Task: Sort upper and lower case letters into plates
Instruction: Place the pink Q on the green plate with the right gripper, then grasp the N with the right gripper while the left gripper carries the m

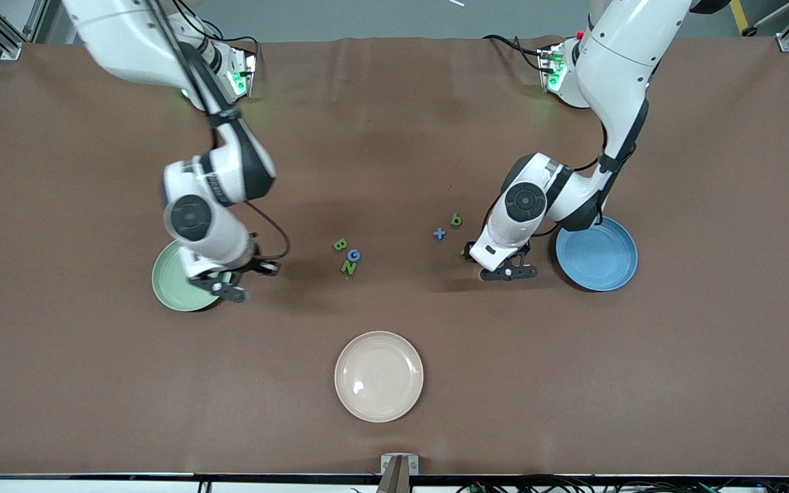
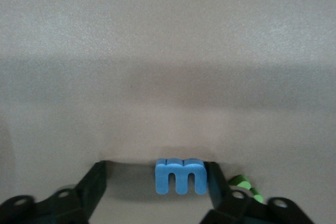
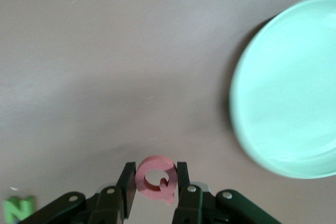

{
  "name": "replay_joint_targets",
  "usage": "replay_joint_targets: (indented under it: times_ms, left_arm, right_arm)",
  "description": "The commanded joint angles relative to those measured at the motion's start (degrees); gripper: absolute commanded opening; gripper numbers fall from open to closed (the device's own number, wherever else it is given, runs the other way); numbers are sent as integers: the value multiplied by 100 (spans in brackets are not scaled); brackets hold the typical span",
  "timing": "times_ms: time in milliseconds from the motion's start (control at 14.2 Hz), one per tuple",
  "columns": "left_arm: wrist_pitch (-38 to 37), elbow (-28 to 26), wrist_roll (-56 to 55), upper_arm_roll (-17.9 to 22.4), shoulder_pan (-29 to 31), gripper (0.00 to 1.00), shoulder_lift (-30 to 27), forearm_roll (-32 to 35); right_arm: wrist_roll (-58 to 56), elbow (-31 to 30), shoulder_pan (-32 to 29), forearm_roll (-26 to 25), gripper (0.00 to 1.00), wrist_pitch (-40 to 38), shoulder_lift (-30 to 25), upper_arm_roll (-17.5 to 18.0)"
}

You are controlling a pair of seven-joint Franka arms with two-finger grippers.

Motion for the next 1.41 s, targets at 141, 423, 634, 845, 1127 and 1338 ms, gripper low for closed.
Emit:
replay_joint_targets:
  times_ms: [141, 423, 634, 845, 1127, 1338]
  left_arm:
    - [19, -50, -20, 10, -10, 80, -42, 91]
    - [19, -41, -73, 9, -37, 72, -42, 91]
    - [19, -41, -81, 9, -45, 56, -42, 91]
    - [19, -32, -82, 9, -54, 41, -51, 91]
    - [11, -32, -90, 9, -10, 30, -104, 91]
    - [-190, -24, -248, 1, -28, 30, -331, 91]
  right_arm:
    - [-2107, -706, -1271, 33, 0, 49, -442, 116]
    - [-2690, -1329, -1660, 51, 0, 820, -389, 125]
    - [-2743, -1559, -1669, 60, 1, 1323, -223, 142]
    - [-2743, -1542, -1634, 68, 4, 1359, -29, 204]
    - [-2725, -1498, -1634, 103, 99, 1324, 41, 221]
    - [-2612, -1332, -1494, 112, 100, 1132, -29, 274]
